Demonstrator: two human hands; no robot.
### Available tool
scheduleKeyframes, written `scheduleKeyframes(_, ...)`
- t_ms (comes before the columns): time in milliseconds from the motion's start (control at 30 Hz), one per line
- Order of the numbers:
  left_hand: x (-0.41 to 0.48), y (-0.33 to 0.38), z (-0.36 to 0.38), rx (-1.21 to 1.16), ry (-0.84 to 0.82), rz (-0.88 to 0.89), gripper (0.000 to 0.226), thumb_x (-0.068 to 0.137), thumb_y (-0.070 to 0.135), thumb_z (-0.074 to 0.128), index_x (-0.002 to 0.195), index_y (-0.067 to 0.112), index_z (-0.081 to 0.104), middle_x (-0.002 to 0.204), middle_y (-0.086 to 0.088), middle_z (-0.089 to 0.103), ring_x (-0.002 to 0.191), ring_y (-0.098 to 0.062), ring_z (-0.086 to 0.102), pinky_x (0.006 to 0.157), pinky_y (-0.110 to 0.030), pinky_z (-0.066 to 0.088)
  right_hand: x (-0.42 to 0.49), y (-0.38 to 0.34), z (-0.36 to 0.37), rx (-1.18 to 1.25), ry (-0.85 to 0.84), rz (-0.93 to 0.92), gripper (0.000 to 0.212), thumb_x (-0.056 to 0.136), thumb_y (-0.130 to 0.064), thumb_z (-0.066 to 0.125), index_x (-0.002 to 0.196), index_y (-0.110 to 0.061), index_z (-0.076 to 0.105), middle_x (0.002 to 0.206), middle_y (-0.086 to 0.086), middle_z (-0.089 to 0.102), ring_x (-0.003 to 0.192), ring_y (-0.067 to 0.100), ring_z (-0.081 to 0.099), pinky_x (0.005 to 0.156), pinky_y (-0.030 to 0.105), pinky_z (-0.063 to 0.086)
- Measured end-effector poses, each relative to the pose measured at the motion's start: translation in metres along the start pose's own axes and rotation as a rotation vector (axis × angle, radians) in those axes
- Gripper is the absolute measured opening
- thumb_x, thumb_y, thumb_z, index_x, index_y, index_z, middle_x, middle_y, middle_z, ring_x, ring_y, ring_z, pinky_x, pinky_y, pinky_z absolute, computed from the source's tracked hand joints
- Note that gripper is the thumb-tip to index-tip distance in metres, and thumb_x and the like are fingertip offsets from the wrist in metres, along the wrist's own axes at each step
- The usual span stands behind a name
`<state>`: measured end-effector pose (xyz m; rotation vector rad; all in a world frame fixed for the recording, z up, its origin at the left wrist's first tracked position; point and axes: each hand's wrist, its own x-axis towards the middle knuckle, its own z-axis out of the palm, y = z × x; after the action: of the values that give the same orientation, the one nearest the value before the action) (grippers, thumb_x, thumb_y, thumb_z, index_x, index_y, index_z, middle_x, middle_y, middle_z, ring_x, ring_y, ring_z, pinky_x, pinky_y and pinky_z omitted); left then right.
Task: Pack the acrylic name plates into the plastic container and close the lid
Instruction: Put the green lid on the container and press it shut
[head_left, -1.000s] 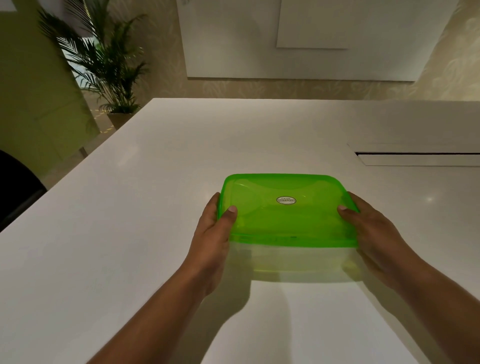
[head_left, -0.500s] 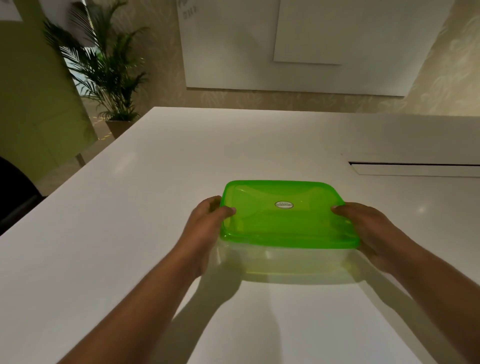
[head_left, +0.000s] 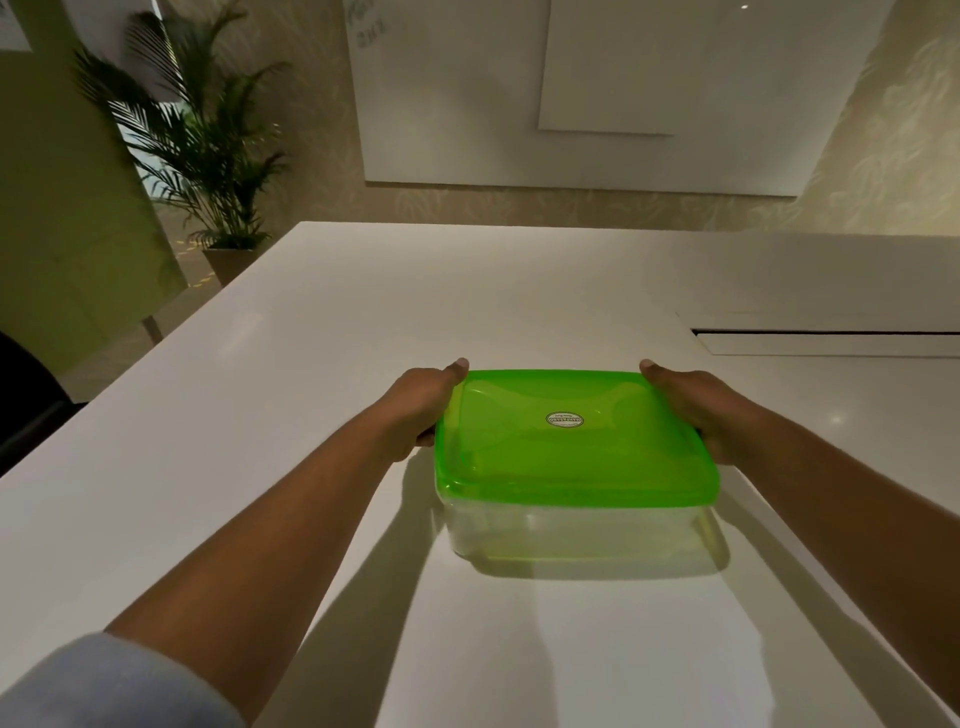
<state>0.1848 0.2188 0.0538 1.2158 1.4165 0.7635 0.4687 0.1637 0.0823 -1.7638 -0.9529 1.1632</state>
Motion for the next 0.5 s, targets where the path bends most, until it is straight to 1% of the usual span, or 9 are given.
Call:
scheduleKeyframes(67, -0.004, 0.001, -0.001, -0.043, -0.008, 0.007, 0.040, 0.094, 0.054, 0.053, 0.099, 0.014, 0.052, 0.086, -0.015, 0.045, 0.077, -0.026, 0.043, 0.068, -0.038, 0.036, -0.003, -0.001, 0.000, 0.019, -0.003, -0.008, 0.047, 0.094, -0.044, 0.058, 0.108, 0.000, 0.063, 0.096, 0.019, 0.069, 0.081, 0.032, 0.066, 0.066, 0.036, 0.053)
scheduleKeyframes(100, -0.009, 0.002, -0.001, -0.046, 0.005, 0.011, 0.043, 0.094, 0.055, 0.052, 0.098, 0.012, 0.055, 0.087, -0.016, 0.047, 0.077, -0.027, 0.046, 0.069, -0.037, 0.039, -0.006, -0.001, 0.000, 0.026, 0.002, -0.014, 0.048, 0.093, -0.044, 0.059, 0.110, 0.000, 0.063, 0.099, 0.019, 0.069, 0.082, 0.032, 0.066, 0.067, 0.036, 0.053)
scheduleKeyframes(167, -0.029, -0.001, -0.002, 0.057, 0.092, 0.044, 0.060, 0.092, 0.063, 0.046, 0.096, 0.005, 0.062, 0.083, -0.017, 0.059, 0.065, -0.027, 0.057, 0.064, -0.034, 0.044, -0.013, 0.004, -0.003, 0.018, 0.024, -0.033, 0.050, 0.091, -0.046, 0.061, 0.111, -0.001, 0.062, 0.106, 0.020, 0.068, 0.086, 0.033, 0.066, 0.072, 0.038, 0.053)
scheduleKeyframes(233, -0.060, -0.014, -0.005, 0.220, 0.205, 0.118, 0.076, 0.083, 0.079, 0.037, 0.080, 0.007, 0.064, 0.068, -0.011, 0.066, 0.051, -0.025, 0.061, 0.052, -0.029, 0.043, -0.025, 0.018, -0.007, -0.005, 0.055, -0.049, 0.053, 0.088, -0.049, 0.062, 0.112, -0.002, 0.063, 0.109, 0.019, 0.068, 0.092, 0.035, 0.066, 0.081, 0.044, 0.055)
scheduleKeyframes(267, -0.078, -0.025, -0.005, 0.283, 0.243, 0.148, 0.081, 0.076, 0.087, 0.032, 0.065, 0.013, 0.063, 0.056, -0.007, 0.065, 0.045, -0.024, 0.061, 0.050, -0.030, 0.044, -0.032, 0.028, -0.009, -0.012, 0.068, -0.050, 0.055, 0.087, -0.051, 0.063, 0.112, -0.003, 0.063, 0.104, 0.018, 0.069, 0.088, 0.033, 0.067, 0.080, 0.043, 0.056)
scheduleKeyframes(300, -0.097, -0.035, -0.003, 0.338, 0.260, 0.159, 0.086, 0.070, 0.092, 0.028, 0.054, 0.014, 0.059, 0.046, -0.005, 0.061, 0.042, -0.024, 0.061, 0.053, -0.033, 0.047, -0.039, 0.038, -0.011, -0.018, 0.080, -0.050, 0.057, 0.085, -0.054, 0.063, 0.109, -0.002, 0.063, 0.090, 0.013, 0.068, 0.076, 0.027, 0.066, 0.071, 0.038, 0.056)
scheduleKeyframes(367, -0.124, -0.050, 0.009, 0.393, 0.262, 0.145, 0.090, 0.066, 0.096, 0.025, 0.045, 0.012, 0.051, 0.037, -0.006, 0.054, 0.042, -0.026, 0.059, 0.057, -0.036, 0.050, -0.055, 0.056, -0.012, -0.033, 0.109, -0.058, 0.057, 0.080, -0.059, 0.065, 0.091, -0.003, 0.060, 0.057, 0.002, 0.051, 0.047, 0.016, 0.049, 0.047, 0.028, 0.044)
scheduleKeyframes(433, -0.137, -0.057, 0.025, 0.236, 0.263, 0.137, 0.079, 0.072, 0.089, 0.037, 0.045, 0.015, 0.042, 0.035, -0.003, 0.045, 0.036, -0.026, 0.051, 0.047, -0.034, 0.044, -0.065, 0.065, -0.010, -0.046, 0.136, -0.087, 0.051, 0.078, -0.059, 0.066, 0.076, -0.010, 0.051, 0.040, -0.006, 0.040, 0.039, 0.015, 0.041, 0.042, 0.028, 0.037)
scheduleKeyframes(500, -0.136, -0.058, 0.035, -0.053, 0.267, 0.128, 0.067, 0.080, 0.073, 0.051, 0.043, 0.020, 0.036, 0.038, 0.001, 0.037, 0.031, -0.018, 0.038, 0.039, -0.024, 0.031, -0.068, 0.066, -0.007, -0.038, 0.152, -0.103, 0.048, 0.080, -0.057, 0.067, 0.074, -0.013, 0.049, 0.036, -0.007, 0.039, 0.039, 0.017, 0.039, 0.042, 0.029, 0.036)
